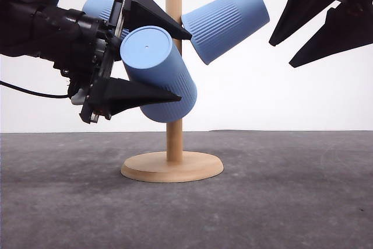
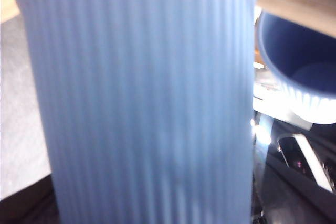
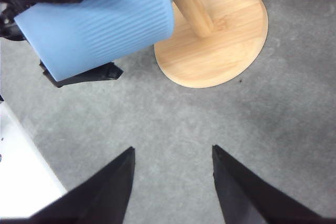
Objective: Place three cups
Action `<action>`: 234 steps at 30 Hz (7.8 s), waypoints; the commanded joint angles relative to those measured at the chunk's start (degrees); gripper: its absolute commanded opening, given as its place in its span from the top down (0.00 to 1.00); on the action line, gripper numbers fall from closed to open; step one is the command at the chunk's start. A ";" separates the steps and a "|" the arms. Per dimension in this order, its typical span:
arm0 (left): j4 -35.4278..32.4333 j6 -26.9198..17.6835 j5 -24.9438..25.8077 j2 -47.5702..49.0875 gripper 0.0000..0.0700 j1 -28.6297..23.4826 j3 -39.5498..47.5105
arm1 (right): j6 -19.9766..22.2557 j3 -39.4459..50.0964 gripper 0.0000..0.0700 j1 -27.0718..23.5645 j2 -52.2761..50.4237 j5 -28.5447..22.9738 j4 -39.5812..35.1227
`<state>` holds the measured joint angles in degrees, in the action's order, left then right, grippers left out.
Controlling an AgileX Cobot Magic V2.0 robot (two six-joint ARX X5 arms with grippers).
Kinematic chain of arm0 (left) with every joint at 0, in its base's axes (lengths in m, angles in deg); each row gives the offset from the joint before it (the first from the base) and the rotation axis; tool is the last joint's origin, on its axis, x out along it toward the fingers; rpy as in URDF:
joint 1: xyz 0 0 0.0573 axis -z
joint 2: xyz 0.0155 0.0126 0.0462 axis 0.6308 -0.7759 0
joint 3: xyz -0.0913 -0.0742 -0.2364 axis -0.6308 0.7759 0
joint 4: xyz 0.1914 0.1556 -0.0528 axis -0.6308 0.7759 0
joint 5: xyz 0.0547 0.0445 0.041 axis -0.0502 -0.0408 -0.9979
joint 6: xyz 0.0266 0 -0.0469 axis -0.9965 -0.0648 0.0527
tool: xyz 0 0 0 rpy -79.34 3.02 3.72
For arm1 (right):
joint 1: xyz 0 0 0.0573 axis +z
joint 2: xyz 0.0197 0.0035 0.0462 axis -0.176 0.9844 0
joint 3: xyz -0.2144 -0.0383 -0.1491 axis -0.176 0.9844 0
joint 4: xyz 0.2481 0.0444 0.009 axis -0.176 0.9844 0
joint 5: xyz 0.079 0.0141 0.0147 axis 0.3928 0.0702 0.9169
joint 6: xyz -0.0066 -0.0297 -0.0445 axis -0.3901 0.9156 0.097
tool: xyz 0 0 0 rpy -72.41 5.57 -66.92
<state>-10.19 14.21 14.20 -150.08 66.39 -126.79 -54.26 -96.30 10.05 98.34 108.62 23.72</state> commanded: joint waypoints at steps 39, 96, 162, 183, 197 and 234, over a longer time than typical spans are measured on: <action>35.87 -29.29 2.61 19.47 0.21 0.10 -0.68 | 0.02 -0.72 0.58 0.15 0.33 -0.17 0.73; 38.54 -81.29 -49.68 84.47 1.00 -23.21 35.03 | 6.69 -0.72 0.98 0.20 0.33 -10.23 -3.16; 43.09 -82.80 -50.67 86.30 1.00 -23.90 36.61 | 3.23 49.46 0.98 -21.11 -63.73 -31.23 -28.58; 43.07 -85.82 -50.85 86.34 1.00 -24.28 36.61 | 3.23 49.46 0.98 -21.11 -63.73 -31.23 -29.70; 43.11 -92.24 -47.82 86.36 1.00 -27.00 36.61 | 3.26 49.46 0.98 -21.11 -63.73 -31.23 -29.70; 43.11 -91.98 -47.49 86.34 1.00 -27.12 36.61 | 3.24 49.46 0.98 -21.11 -63.73 -31.23 -29.70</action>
<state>32.61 -77.27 -33.71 -63.84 39.34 -90.91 -50.43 -46.95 -11.00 34.65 77.41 -5.24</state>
